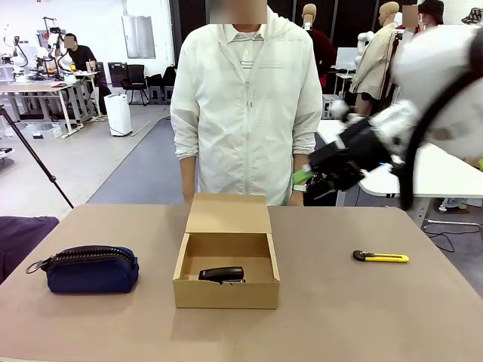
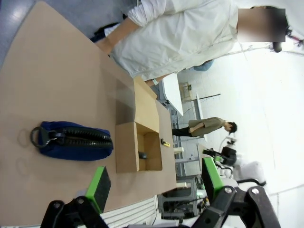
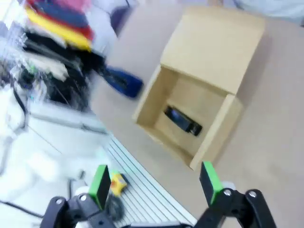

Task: Pack the items into the box.
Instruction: Pick up the item specified by the human and place it in the Mailer Box.

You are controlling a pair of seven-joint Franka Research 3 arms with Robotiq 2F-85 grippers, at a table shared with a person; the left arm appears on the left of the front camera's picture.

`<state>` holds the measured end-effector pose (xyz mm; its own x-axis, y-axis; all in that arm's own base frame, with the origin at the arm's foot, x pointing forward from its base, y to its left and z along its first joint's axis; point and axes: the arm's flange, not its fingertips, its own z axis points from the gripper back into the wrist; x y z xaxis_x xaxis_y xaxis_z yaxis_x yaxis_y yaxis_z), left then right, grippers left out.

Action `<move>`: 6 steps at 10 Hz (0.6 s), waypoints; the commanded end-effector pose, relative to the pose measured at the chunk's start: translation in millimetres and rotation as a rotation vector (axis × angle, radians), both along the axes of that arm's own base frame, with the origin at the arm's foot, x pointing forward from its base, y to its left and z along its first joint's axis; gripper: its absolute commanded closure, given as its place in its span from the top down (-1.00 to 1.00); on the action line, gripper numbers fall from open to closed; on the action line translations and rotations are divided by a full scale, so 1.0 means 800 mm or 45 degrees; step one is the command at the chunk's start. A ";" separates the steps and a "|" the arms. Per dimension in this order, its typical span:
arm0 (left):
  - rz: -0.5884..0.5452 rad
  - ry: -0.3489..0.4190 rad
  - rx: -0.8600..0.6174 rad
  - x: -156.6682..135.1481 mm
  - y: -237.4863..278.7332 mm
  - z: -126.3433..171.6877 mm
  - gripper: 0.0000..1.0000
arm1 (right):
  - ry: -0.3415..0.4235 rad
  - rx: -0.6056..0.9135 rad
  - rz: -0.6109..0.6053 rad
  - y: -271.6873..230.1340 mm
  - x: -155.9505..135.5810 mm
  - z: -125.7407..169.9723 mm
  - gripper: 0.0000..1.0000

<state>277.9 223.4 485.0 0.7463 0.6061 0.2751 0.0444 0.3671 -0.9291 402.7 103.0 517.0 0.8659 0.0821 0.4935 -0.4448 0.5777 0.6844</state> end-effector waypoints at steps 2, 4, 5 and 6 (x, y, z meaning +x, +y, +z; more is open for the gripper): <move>0.000 -0.037 -0.003 0.000 0.000 0.000 1.00 | -0.342 0.476 -0.289 -0.111 -0.070 -0.040 1.00; 0.000 -0.037 -0.003 0.000 0.000 0.000 1.00 | -0.333 0.574 -0.403 -0.160 -0.101 -0.090 1.00; 0.000 -0.037 -0.003 0.000 0.000 0.000 1.00 | -0.295 0.593 -0.397 -0.163 -0.098 -0.110 1.00; 0.000 -0.037 -0.003 0.000 0.000 0.000 1.00 | -0.266 0.572 -0.282 -0.155 -0.086 -0.123 1.00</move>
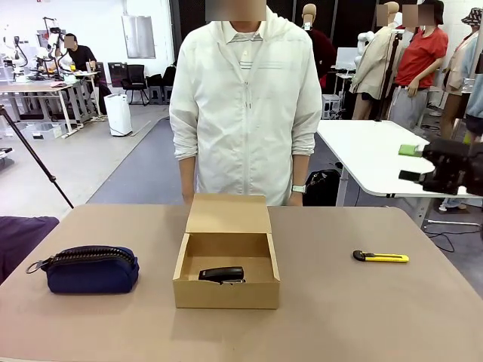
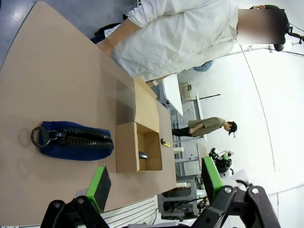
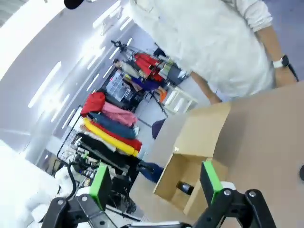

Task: Pack the items into the box.
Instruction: Pick up the item specified by the human and place it in the Mailer Box.

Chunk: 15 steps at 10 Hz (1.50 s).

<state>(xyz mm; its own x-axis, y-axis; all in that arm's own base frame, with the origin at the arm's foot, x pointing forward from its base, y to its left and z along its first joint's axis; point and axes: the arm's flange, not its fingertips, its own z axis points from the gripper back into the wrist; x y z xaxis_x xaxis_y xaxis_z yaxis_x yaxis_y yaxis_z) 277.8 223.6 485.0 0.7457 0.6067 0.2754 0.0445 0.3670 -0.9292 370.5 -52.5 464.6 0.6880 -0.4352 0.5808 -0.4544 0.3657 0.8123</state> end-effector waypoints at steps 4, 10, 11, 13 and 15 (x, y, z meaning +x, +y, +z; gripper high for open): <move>-0.001 -0.037 -0.003 0.001 0.000 0.000 1.00 | 0.075 -0.141 0.362 0.050 0.000 -0.061 1.00; -0.001 -0.037 -0.003 0.001 0.000 0.000 1.00 | 0.075 -0.141 0.362 0.050 0.000 -0.061 1.00; -0.001 -0.037 -0.003 0.001 0.000 0.000 1.00 | 0.075 -0.141 0.362 0.050 0.000 -0.061 1.00; -0.001 -0.037 -0.003 0.001 0.000 0.000 1.00 | 0.075 -0.141 0.362 0.050 0.000 -0.061 1.00; -0.001 -0.037 -0.003 0.001 0.000 0.000 1.00 | 0.075 -0.141 0.362 0.050 0.000 -0.061 1.00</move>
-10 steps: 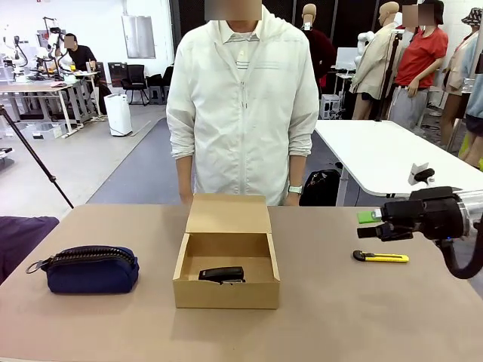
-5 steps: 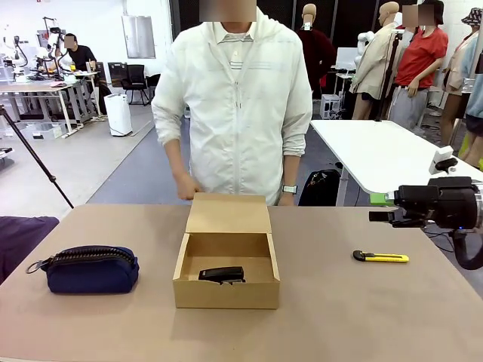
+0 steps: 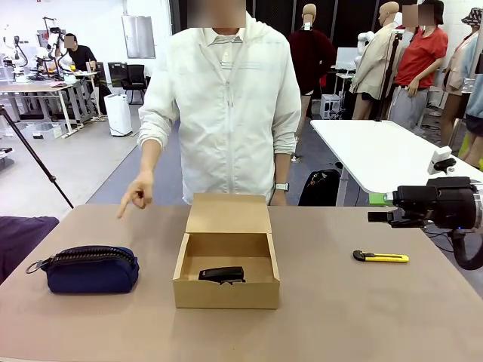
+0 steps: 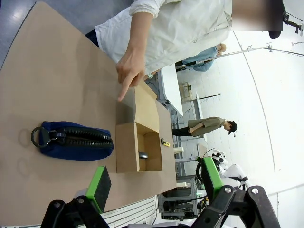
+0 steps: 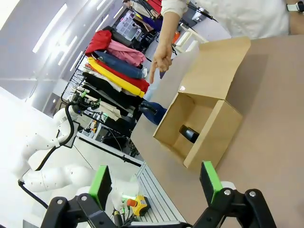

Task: Pack the items into the box.
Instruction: Pick up the item specified by the human and place it in the Mailer Box.

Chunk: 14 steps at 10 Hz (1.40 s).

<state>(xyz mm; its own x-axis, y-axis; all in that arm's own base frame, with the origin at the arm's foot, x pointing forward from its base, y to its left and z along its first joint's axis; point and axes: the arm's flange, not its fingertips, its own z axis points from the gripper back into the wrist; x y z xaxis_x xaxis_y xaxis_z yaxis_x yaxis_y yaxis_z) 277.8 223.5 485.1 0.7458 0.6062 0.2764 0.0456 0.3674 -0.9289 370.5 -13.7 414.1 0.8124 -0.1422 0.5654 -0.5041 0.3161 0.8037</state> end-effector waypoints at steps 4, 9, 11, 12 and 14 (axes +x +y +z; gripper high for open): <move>0.000 -0.036 -0.004 0.001 0.000 0.000 1.00 | -0.008 0.008 -0.018 0.002 0.000 0.002 1.00; -0.259 0.147 0.390 0.059 -0.059 0.035 1.00 | -0.008 0.008 -0.018 0.002 0.000 0.002 1.00; -0.591 0.300 0.782 0.130 -0.161 0.053 1.00 | -0.008 0.008 -0.018 0.002 0.000 0.002 1.00; -0.660 0.408 1.068 0.155 -0.211 0.045 1.00 | -0.008 0.008 -0.018 0.002 0.000 0.002 1.00; -0.614 0.594 1.572 0.175 -0.259 0.021 1.00 | -0.008 0.008 -0.018 0.002 0.000 0.002 1.00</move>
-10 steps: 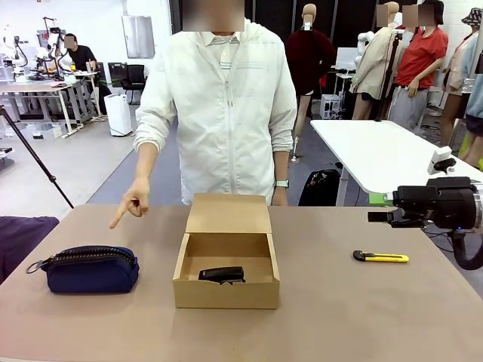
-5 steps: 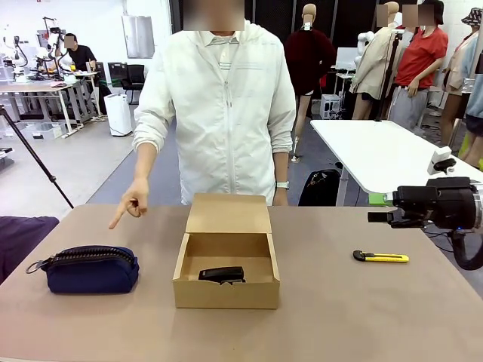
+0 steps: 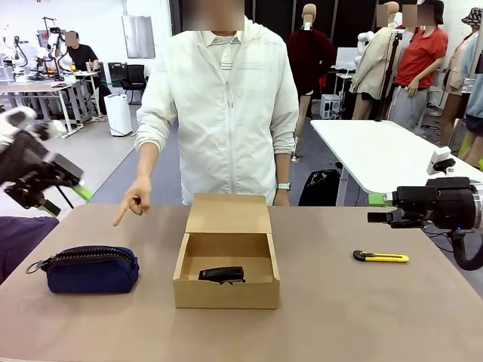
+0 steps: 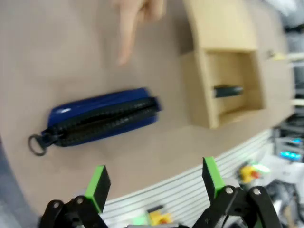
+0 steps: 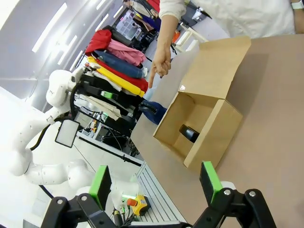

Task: Pack the items into the box.
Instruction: Pick up the item specified by the human and place it in the Mailer Box.

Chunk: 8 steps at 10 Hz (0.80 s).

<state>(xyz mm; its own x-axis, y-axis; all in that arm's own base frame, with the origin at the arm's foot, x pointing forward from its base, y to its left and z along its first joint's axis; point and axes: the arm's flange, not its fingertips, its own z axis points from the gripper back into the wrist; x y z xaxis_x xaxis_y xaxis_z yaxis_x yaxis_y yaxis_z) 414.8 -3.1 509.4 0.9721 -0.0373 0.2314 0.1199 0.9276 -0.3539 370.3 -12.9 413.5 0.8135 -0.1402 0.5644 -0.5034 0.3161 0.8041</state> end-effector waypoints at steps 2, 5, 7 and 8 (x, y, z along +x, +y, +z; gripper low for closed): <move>-0.105 0.030 0.660 0.007 0.009 -0.013 1.00 | -0.010 0.009 -0.020 0.001 0.000 0.003 1.00; -0.052 0.062 0.201 0.006 -0.009 -0.018 1.00 | -0.010 0.009 -0.020 0.001 0.000 0.003 1.00; -0.074 0.072 0.284 0.008 -0.008 -0.022 1.00 | -0.010 0.009 -0.020 0.001 0.000 0.003 1.00; -0.100 0.127 0.327 0.028 -0.010 -0.036 1.00 | -0.010 0.009 -0.020 0.001 0.000 0.003 1.00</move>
<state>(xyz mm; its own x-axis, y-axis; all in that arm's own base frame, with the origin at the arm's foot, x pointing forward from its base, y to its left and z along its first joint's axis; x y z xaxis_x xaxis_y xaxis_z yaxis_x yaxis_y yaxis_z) 423.6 -11.0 487.5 0.9792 -0.1382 0.1483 0.1627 0.9721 -0.1687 370.3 -13.2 413.5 0.8134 -0.1410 0.5644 -0.5030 0.3169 0.8040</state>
